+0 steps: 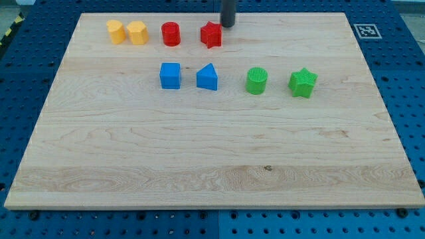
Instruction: Slide the red star into the triangle
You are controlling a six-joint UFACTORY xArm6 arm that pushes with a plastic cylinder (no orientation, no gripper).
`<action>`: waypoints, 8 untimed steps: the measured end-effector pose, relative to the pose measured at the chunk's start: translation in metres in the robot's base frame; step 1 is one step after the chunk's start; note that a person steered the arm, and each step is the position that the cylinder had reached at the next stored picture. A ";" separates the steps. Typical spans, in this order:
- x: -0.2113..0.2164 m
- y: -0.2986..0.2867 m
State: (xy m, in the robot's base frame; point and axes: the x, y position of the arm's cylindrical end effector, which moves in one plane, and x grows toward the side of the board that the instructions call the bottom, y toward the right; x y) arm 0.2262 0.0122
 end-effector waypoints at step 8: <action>0.054 0.008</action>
State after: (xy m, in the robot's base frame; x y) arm 0.2803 0.0206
